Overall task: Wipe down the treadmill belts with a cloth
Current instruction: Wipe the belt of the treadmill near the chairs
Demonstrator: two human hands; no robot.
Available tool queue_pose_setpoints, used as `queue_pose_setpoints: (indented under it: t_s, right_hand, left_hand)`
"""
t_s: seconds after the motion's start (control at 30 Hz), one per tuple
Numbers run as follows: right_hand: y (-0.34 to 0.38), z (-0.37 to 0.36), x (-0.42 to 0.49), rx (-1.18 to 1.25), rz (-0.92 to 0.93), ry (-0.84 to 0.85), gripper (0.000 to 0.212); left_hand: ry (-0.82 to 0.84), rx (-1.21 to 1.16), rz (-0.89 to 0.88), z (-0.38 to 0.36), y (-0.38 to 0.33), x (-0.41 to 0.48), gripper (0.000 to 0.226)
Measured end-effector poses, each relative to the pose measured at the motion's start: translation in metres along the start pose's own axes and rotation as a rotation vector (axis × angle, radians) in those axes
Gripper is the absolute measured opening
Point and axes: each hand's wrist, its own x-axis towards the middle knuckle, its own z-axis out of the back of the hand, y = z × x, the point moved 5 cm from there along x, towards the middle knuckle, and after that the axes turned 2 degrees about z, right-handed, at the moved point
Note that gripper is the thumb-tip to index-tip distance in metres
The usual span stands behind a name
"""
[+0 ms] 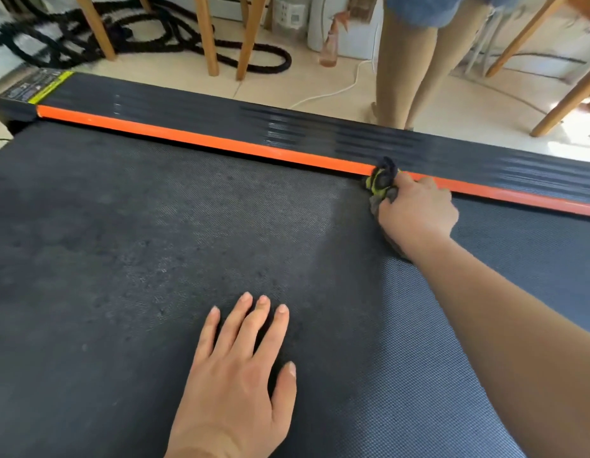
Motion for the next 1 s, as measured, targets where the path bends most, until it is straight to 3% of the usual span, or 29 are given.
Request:
queue_pose_setpoints:
  t_s: [0.1,0.2,0.23,0.33,0.47,0.53,0.6,0.67,0.7,0.77,0.83,0.9,1.0]
  right_hand:
    - [0.03,-0.002,-0.031,0.006,0.264,-0.032,0.046]
    - [0.009,0.006,-0.035,0.05,0.532,0.019,0.044]
    - [-0.01,0.01,-0.019,0.019,0.487,0.032,0.039]
    - [-0.074,0.019,0.02,-0.038,0.076,-0.03,0.033]
    - [-0.038,0.004,-0.004,0.075,-0.101,-0.017,0.038]
    - [0.001,0.003,-0.032,0.095,0.052,-0.021,0.038]
    - [0.034,-0.002,-0.068,0.092,0.37,0.003,0.035]
    - [0.041,0.0,-0.094,0.129,0.649,0.054,0.034]
    - [0.032,0.003,-0.085,0.102,0.7,0.071,0.036]
    - [-0.005,0.007,-0.038,-0.015,0.556,0.038,0.038]
    - [-0.058,0.013,0.007,-0.074,0.168,0.016,0.038]
    - [-0.073,0.013,0.014,-0.008,-0.077,-0.028,0.037]
    - [-0.027,0.002,-0.024,0.047,-0.081,-0.066,0.04]
  left_hand:
    - [-0.021,-0.008,0.0,0.002,0.001,0.001,0.07]
    - [-0.019,-0.004,-0.009,0.002,-0.001,0.001,0.07]
    - [-0.015,-0.004,-0.008,0.001,0.0,0.001,0.069]
    - [-0.012,-0.004,-0.013,0.001,0.001,0.0,0.069]
    - [-0.05,-0.001,-0.019,0.0,0.0,0.0,0.069]
    - [-0.048,-0.006,-0.016,0.001,0.001,0.0,0.069]
    - [-0.06,0.009,-0.021,0.001,0.001,0.0,0.07]
    - [-0.07,0.007,-0.026,0.001,0.0,0.0,0.07]
    - [-0.081,0.003,-0.023,0.001,0.0,0.0,0.07]
    - [-0.089,0.006,-0.029,0.0,0.001,0.0,0.069]
    - [-0.093,0.004,-0.024,0.001,0.001,0.0,0.069]
    - [-0.09,0.003,-0.02,0.001,0.001,0.001,0.069]
    - [-0.053,0.007,-0.015,-0.001,0.001,-0.001,0.069]
